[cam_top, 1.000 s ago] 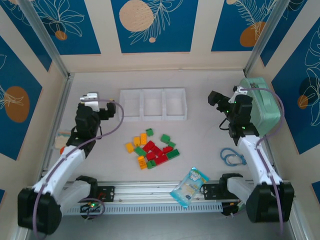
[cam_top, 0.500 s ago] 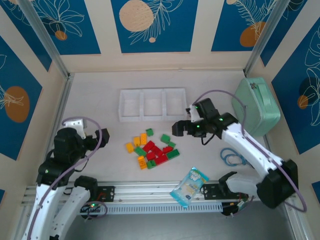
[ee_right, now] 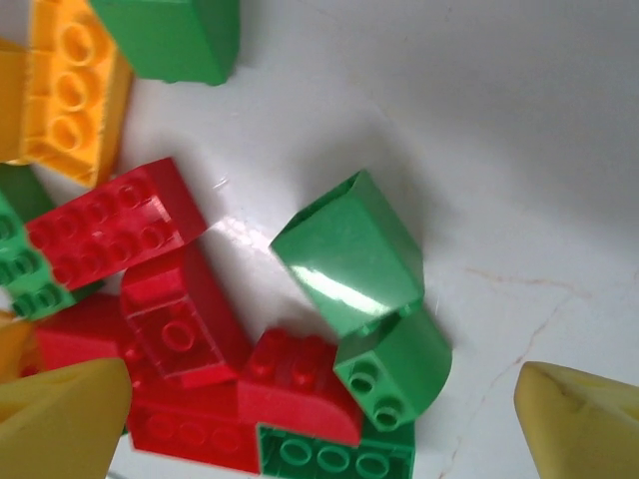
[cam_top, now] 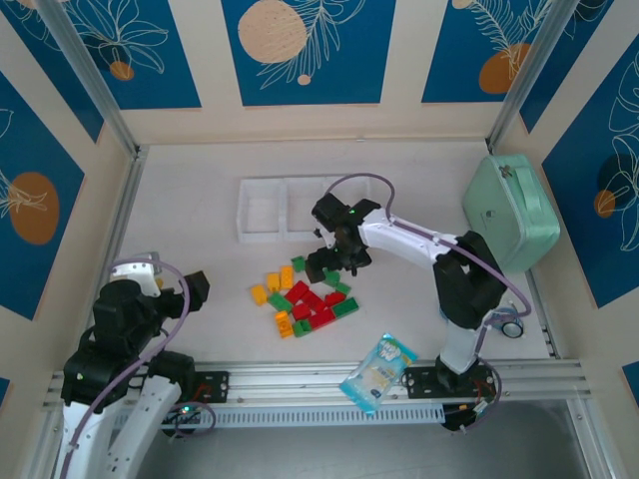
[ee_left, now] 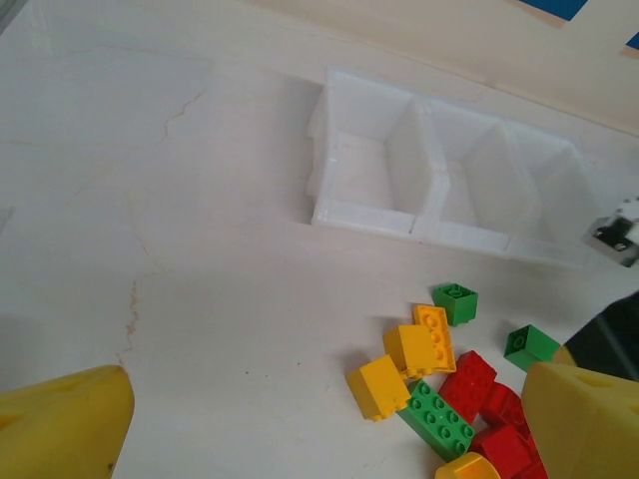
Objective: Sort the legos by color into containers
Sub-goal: Pick up the lego from the center of the table.
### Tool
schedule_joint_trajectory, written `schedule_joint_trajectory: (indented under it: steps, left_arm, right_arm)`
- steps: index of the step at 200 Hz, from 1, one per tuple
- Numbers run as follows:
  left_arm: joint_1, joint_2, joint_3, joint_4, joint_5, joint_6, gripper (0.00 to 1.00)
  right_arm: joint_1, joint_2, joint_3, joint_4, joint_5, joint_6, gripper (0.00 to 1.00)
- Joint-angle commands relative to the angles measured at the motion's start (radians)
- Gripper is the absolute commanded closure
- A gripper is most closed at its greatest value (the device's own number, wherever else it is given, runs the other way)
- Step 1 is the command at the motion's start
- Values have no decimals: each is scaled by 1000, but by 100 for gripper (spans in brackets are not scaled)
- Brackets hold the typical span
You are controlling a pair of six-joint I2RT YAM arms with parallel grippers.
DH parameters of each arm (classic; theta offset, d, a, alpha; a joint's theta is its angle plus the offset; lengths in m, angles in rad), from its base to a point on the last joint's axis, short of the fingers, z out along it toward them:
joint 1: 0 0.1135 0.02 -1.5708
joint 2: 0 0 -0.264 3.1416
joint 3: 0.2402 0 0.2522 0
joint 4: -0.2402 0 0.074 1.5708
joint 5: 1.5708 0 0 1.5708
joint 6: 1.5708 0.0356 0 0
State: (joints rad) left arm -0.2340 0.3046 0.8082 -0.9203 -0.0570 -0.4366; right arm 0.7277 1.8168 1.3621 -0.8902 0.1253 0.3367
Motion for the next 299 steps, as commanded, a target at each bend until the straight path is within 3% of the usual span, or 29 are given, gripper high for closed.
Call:
schedule_joint_trajectory:
  steps: [1,94,189,299]
  left_arm:
    - [-5,-31,-18,21,-14,16,1]
    - [-5,-62,-31,32,-38,22,0]
    - [-5,-67,-33,32,-43,21,1]
    - [-6,-95,-42,47,-22,33,1]
  right_arm:
    - [10,48,35,-57,47,-49,1]
    - [64,190,102,-56,94,-164,9]
    - [61,228,123,-56,153,-205,35]
    - [67,257,137,-43,200,-233,42]
